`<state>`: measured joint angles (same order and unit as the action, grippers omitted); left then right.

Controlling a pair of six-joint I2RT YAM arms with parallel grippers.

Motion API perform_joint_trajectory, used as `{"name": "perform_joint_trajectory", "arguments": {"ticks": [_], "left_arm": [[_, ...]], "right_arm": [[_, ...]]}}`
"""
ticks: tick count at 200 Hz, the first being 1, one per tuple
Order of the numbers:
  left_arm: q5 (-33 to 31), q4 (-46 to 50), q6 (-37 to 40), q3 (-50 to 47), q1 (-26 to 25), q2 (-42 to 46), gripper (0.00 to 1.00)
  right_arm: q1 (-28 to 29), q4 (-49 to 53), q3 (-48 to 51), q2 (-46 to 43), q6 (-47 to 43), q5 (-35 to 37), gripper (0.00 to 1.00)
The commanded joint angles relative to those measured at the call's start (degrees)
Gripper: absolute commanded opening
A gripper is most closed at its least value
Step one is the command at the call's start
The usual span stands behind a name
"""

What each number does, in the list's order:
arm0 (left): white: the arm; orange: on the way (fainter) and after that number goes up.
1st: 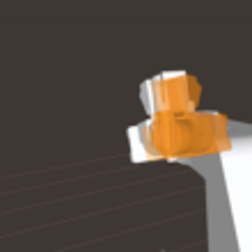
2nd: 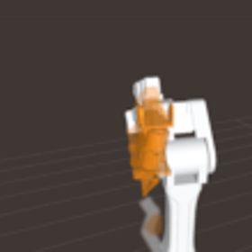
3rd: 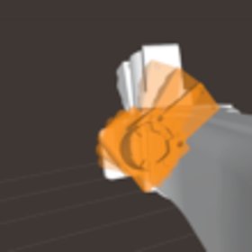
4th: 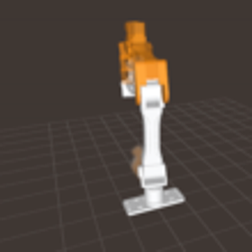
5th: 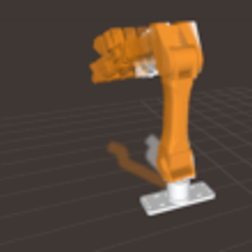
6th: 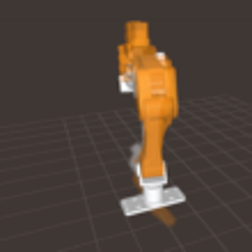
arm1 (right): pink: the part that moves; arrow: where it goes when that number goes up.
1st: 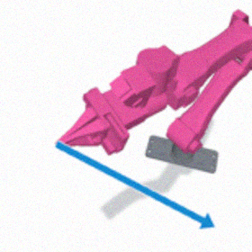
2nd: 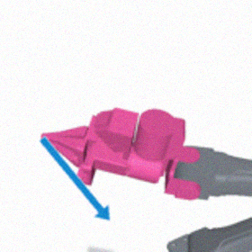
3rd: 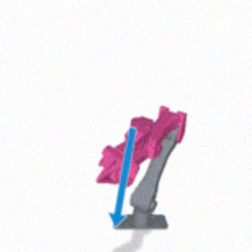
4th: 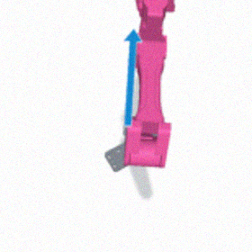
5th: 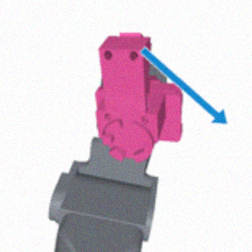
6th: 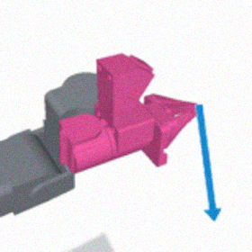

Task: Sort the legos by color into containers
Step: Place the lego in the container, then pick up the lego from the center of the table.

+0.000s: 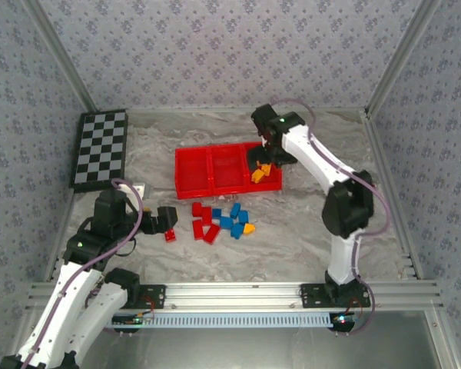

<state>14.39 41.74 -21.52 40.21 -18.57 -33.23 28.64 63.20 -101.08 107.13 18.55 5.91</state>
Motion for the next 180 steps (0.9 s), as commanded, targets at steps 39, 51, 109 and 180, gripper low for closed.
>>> {"name": "perform_joint_trajectory", "arguments": {"ticks": [39,51,109,180], "left_arm": [[1.58,-1.57,0.6,-0.24,-0.59,0.54,1.0],[1.59,-1.57,0.6,-0.28,-0.59,0.54,1.0],[1.78,-1.57,0.42,-0.22,-0.68,0.71,1.0],[1.52,-1.55,0.42,-0.22,-0.68,0.36,1.0]], "right_arm": [[5.84,-13.7,31.37,-25.41,28.83,-2.02,1.0],[9.43,-14.86,35.72,-27.89,33.79,0.59,1.0],[21.06,-18.89,42.37,-24.87,42.84,2.24,0.94],[27.29,-15.97,37.36,-13.39,41.58,2.5,0.89]]}}
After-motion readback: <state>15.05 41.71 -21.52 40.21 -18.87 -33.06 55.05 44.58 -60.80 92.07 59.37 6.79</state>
